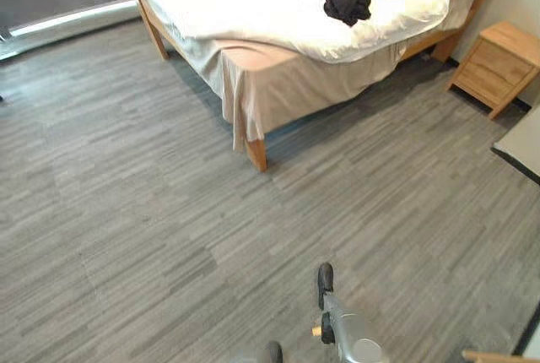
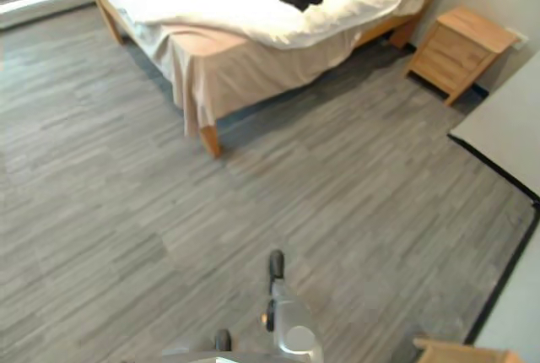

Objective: Tidy up the quilt and then pick up the clothes from the bed and put them into the laundry hamper.

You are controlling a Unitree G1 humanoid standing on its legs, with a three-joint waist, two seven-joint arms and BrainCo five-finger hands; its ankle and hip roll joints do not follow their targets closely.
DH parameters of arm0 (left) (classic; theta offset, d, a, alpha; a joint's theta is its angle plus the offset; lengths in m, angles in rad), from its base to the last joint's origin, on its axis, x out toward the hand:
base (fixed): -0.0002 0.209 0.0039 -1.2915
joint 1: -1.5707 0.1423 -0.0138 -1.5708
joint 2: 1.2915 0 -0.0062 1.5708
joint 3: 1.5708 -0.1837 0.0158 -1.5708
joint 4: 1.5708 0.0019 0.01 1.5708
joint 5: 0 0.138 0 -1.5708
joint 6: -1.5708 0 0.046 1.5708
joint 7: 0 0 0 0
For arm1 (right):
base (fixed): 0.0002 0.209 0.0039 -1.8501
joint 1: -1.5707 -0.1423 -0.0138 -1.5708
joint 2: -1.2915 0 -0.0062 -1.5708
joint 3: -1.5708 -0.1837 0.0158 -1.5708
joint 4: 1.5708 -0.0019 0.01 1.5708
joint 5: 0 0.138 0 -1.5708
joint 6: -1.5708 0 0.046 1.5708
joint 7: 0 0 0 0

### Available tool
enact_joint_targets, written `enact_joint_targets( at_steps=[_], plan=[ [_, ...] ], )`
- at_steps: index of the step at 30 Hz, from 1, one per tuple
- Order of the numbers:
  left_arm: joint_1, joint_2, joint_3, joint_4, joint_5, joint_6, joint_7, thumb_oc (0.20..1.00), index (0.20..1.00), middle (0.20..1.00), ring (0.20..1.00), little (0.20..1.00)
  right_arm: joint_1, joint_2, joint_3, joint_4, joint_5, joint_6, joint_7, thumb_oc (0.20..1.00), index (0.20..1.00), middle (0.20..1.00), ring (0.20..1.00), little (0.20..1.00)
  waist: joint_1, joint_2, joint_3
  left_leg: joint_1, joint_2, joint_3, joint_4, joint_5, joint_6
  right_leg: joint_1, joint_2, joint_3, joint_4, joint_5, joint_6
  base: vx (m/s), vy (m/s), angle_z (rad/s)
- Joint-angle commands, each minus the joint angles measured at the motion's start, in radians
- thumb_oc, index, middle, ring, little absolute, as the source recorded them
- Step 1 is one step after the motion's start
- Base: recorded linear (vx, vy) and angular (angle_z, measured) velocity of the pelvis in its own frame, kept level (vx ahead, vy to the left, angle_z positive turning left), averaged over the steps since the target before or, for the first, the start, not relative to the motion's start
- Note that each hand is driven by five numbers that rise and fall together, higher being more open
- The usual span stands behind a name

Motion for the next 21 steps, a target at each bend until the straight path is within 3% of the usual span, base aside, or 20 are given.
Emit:
enact_joint_targets(
  at_steps=[1, 2, 3, 4, 5, 7, 9, 10, 13, 14, 15, 18, 19, 20, 21],
  plan=[
    [0.054, -0.016, -0.005, -0.002, 0.06, 0.018, 0.01, 1.0, 1.0, 1.0, 1.0, 1.0, -0.035, -0.049, -0.011, 0.033, -0.089, -0.006, 0.011, 1.0, 1.0, 1.0, 1.0, 1.0, -0.037, 0.022, -0.07, 0.04, -0.017, 0.056, 0.105, 0.022, -0.001, -0.018, 0.003, 0.039, -0.08, 0.131, 0.027, 0.99, -0.321, 1.09],
    [0.07, -0.027, -0.011, 0.004, 0.048, -0.004, -0.002, 1.0, 1.0, 1.0, 1.0, 1.0, -0.039, -0.056, -0.014, 0.039, -0.084, -0.058, 0.02, 1.0, 1.0, 1.0, 1.0, 1.0, -0.047, 0.042, -0.095, 0.038, 0.03, 0.086, 0.224, 0.147, -0.043, 0.007, 0.031, 0.019, -0.049, 0.104, -0.008, 0.8, -0.295, 0.71],
    [0.077, -0.034, 0.0, 0.003, 0.05, -0.013, -0.004, 1.0, 1.0, 1.0, 1.0, 1.0, -0.041, -0.059, -0.014, 0.023, -0.09, -0.074, 0.015, 1.0, 1.0, 1.0, 1.0, 1.0, -0.045, 0.034, -0.104, -0.009, 0.037, 0.1, 0.332, 0.231, -0.058, 0.034, 0.038, 0.015, -0.055, 0.093, -0.028, 0.81, -0.392, 0.49],
    [0.078, -0.047, 0.003, -0.004, 0.068, -0.022, 0.002, 1.0, 1.0, 1.0, 1.0, 1.0, -0.049, -0.072, -0.009, -0.002, -0.06, -0.091, 0.011, 1.0, 1.0, 1.0, 1.0, 1.0, -0.019, 0.008, -0.097, -0.204, 0.04, 0.11, 0.577, 0.271, -0.054, 0.098, 0.039, 0.018, -0.068, 0.068, -0.066, 0.56, -0.309, 0.33],
    [0.076, -0.051, 0.004, -0.006, 0.073, -0.025, 0.011, 1.0, 1.0, 1.0, 1.0, 1.0, -0.057, -0.08, -0.011, -0.015, -0.024, -0.111, 0.022, 1.0, 1.0, 1.0, 1.0, 1.0, -0.002, -0.006, -0.095, -0.289, 0.011, 0.105, 0.617, 0.257, -0.039, 0.121, 0.03, 0.019, -0.072, 0.056, -0.074, 0.53, -0.258, 0.46],
    [0.076, -0.04, -0.001, -0.005, 0.065, -0.032, 0.023, 1.0, 1.0, 1.0, 1.0, 1.0, -0.075, -0.089, -0.011, -0.057, 0.036, -0.141, 0.049, 1.0, 1.0, 1.0, 1.0, 1.0, 0.036, -0.013, -0.073, -0.432, -0.011, 0.113, 0.543, 0.262, -0.02, 0.189, 0.042, 0.032, -0.077, 0.022, -0.084, 0.5, -0.108, -0.06],
    [0.064, -0.022, 0.007, 0.007, 0.048, -0.038, 0.019, 1.0, 1.0, 1.0, 1.0, 1.0, -0.102, -0.081, 0.019, -0.065, 0.058, -0.14, 0.056, 1.0, 1.0, 1.0, 1.0, 1.0, 0.071, -0.009, -0.053, -0.49, 0.008, 0.112, 0.323, 0.353, -0.039, 0.24, 0.079, 0.065, -0.079, -0.021, -0.091, 0.54, 0.022, -0.59],
    [0.054, -0.02, 0.006, 0.025, 0.025, -0.046, 0.016, 1.0, 1.0, 1.0, 1.0, 1.0, -0.111, -0.073, 0.039, -0.053, 0.052, -0.135, 0.051, 1.0, 1.0, 1.0, 1.0, 1.0, 0.098, 0.005, -0.044, -0.512, 0.02, 0.09, 0.101, 0.411, -0.064, 0.286, 0.103, 0.087, -0.092, -0.044, -0.088, 0.5, 0.117, -0.96],
    [0.047, -0.035, 0.006, 0.052, 0.001, -0.058, 0.025, 1.0, 1.0, 1.0, 1.0, 1.0, -0.111, -0.064, 0.053, -0.022, 0.022, -0.129, 0.04, 1.0, 1.0, 1.0, 1.0, 1.0, 0.129, 0.011, -0.043, -0.529, 0.052, 0.113, -0.115, 0.425, -0.082, 0.371, 0.086, 0.09, -0.103, -0.089, -0.07, 0.45, 0.122, -0.89],
    [0.046, -0.037, 0.008, 0.054, 0.0, -0.058, 0.026, 1.0, 1.0, 1.0, 1.0, 1.0, -0.11, -0.063, 0.053, -0.019, 0.017, -0.13, 0.038, 1.0, 1.0, 1.0, 1.0, 1.0, 0.131, 0.012, -0.043, -0.527, 0.057, 0.124, -0.122, 0.424, -0.082, 0.382, 0.08, 0.086, -0.1, -0.099, -0.067, 0.44, 0.141, -0.85],
    [0.042, -0.043, 0.02, 0.062, 0.003, -0.051, 0.029, 1.0, 1.0, 1.0, 1.0, 1.0, -0.111, -0.055, 0.048, -0.004, 0.012, -0.122, 0.019, 1.0, 1.0, 1.0, 1.0, 1.0, 0.136, 0.014, -0.054, -0.511, 0.08, 0.178, -0.16, 0.403, -0.077, 0.429, 0.052, 0.065, -0.08, -0.149, -0.047, 0.46, 0.155, -0.79],
    [0.051, -0.045, 0.049, 0.082, 0.013, -0.057, 0.033, 1.0, 1.0, 1.0, 1.0, 1.0, -0.106, -0.051, 0.026, 0.016, -0.021, -0.108, 0.012, 1.0, 1.0, 1.0, 1.0, 1.0, 0.164, 0.008, -0.093, -0.475, 0.09, 0.178, -0.135, 0.399, -0.075, 0.492, -0.026, -0.009, 0.012, -0.193, -0.005, 0.51, 0.165, 0.04],
    [0.057, -0.043, 0.054, 0.086, 0.008, -0.074, 0.031, 1.0, 1.0, 1.0, 1.0, 1.0, -0.098, -0.046, 0.02, 0.012, -0.032, -0.112, 0.012, 1.0, 1.0, 1.0, 1.0, 1.0, 0.174, 0.002, -0.095, -0.467, 0.074, 0.156, -0.117, 0.392, -0.062, 0.477, -0.071, -0.042, 0.125, -0.16, 0.017, 0.41, 0.127, -0.28],
    [0.058, -0.042, 0.055, 0.087, 0.006, -0.08, 0.03, 1.0, 1.0, 1.0, 1.0, 1.0, -0.095, -0.044, 0.018, 0.01, -0.035, -0.117, 0.01, 1.0, 1.0, 1.0, 1.0, 1.0, 0.178, 0.003, -0.098, -0.468, 0.073, 0.149, -0.111, 0.39, -0.058, 0.469, -0.079, -0.048, 0.145, -0.147, 0.022, 0.31, 0.108, -0.71],
    [0.059, -0.038, 0.064, 0.091, 0.027, -0.092, 0.025, 1.0, 1.0, 1.0, 1.0, 1.0, -0.089, -0.042, 0.014, 0.002, -0.031, -0.114, 0.004, 1.0, 1.0, 1.0, 1.0, 1.0, 0.176, 0.006, -0.098, -0.455, 0.06, 0.141, -0.105, 0.384, -0.042, 0.43, -0.107, -0.047, 0.255, -0.079, 0.034, 0.31, 0.156, -0.7]
  ],
)
